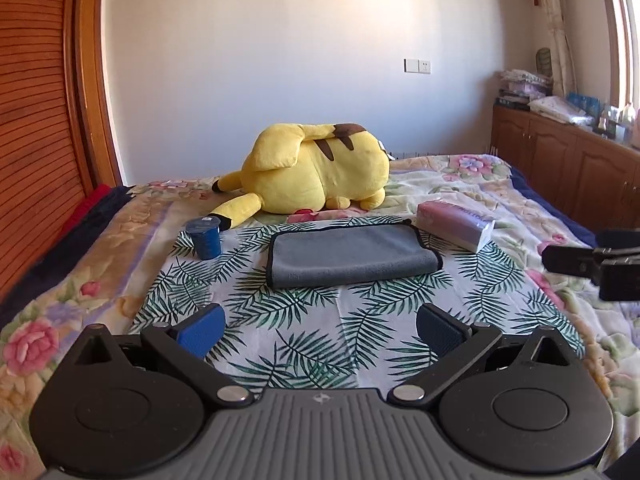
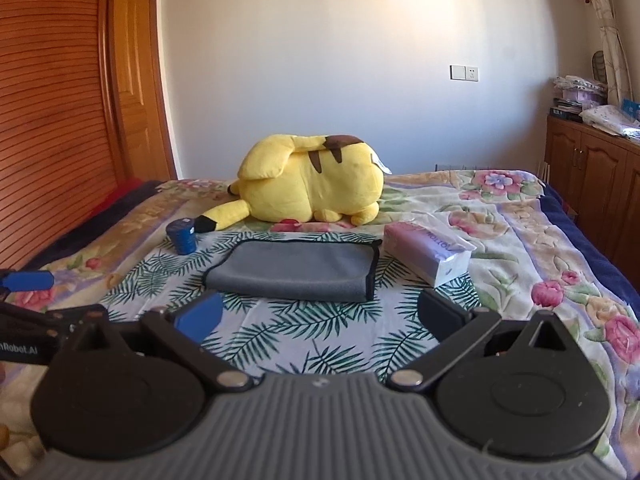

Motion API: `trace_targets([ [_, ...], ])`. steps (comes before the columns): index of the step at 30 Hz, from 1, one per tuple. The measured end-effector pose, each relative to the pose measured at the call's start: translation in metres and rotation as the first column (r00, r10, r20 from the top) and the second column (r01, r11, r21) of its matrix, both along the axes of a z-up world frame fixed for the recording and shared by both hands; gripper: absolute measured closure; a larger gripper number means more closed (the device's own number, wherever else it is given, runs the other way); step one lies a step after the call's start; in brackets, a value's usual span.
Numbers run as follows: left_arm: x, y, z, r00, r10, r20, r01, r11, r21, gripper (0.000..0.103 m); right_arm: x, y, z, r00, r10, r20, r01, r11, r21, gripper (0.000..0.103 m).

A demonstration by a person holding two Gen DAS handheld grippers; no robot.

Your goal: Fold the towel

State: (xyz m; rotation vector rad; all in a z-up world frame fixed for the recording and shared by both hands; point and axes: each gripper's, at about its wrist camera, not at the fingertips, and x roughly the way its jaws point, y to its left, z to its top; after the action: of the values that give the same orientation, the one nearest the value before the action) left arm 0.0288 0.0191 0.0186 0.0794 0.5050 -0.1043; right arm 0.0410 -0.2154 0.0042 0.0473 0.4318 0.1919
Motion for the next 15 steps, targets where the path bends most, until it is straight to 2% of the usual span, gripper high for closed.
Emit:
trace_targets([
  [15,-0.021,-0.006,-0.036,0.999,0.01,-0.032,-0.01,1.0,-0.008,0.016,-0.02,0.006,-0.033,0.999,0.01,-0.041,-0.01,1.0,0.002,0.0],
])
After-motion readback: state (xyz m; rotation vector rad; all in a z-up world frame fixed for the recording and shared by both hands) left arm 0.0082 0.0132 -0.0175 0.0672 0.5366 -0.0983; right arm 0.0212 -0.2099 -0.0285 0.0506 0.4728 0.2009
